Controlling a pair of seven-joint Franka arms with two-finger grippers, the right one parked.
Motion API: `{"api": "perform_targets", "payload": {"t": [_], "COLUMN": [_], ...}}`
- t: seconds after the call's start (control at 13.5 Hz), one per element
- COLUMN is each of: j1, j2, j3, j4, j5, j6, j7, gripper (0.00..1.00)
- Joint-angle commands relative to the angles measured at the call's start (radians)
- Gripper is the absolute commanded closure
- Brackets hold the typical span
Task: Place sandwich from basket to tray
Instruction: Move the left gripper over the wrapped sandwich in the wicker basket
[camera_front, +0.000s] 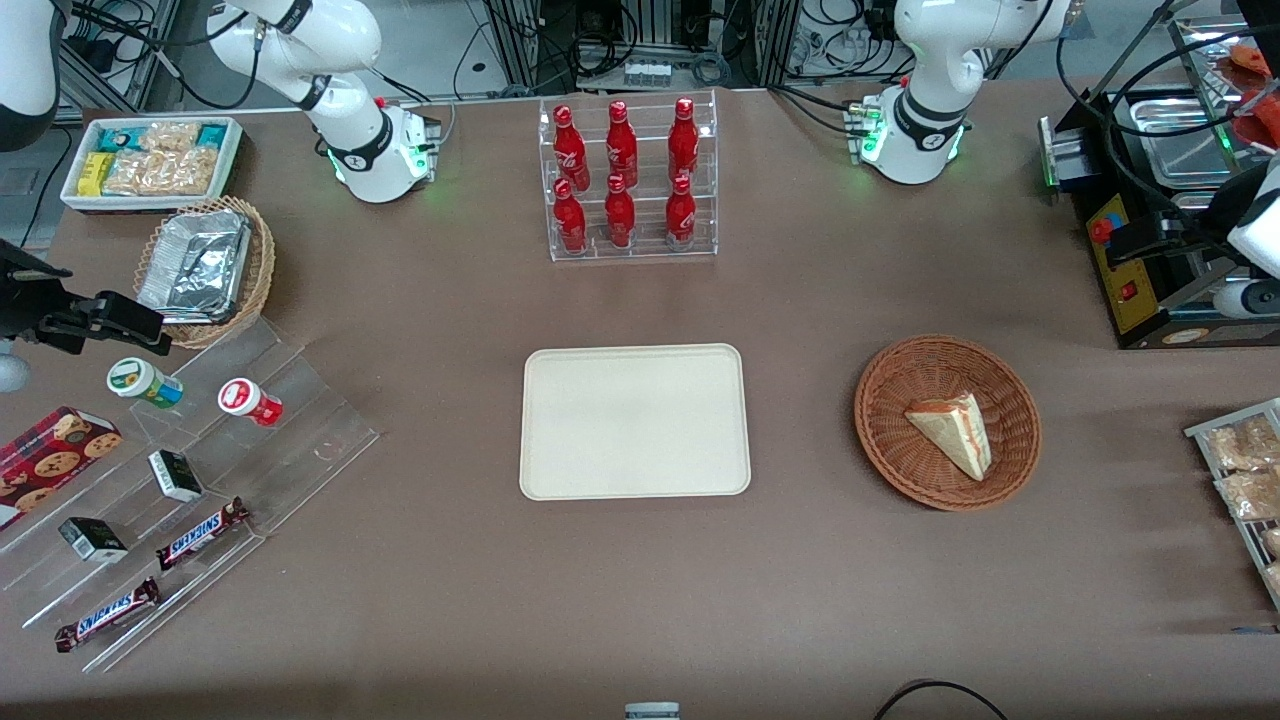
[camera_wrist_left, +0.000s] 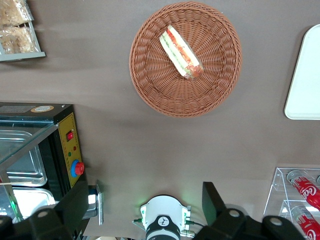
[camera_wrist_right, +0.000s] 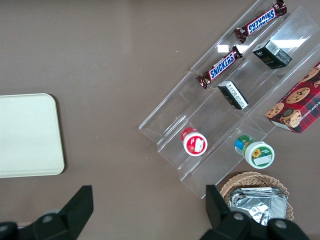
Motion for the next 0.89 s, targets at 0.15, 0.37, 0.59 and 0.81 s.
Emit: {"api": "perform_targets", "payload": {"t": [0.15, 0.37, 0.59, 0.81], "j1": [-0.008, -0.004, -0.002, -0.013], "j2": [0.04, 0.133, 0.213, 0.296], "j3": [0.015, 0.015, 0.015, 0.01], "j4": [-0.005, -0.026, -0.071, -0.091], "j5": [-0.003, 0.0, -0.014, -0.015], "j6": [0.044, 0.151, 0.298, 0.406], "j7": [-0.004, -0.099, -0.179, -0.353], "gripper": [0.0, 0.0, 0.0, 0.0]}}
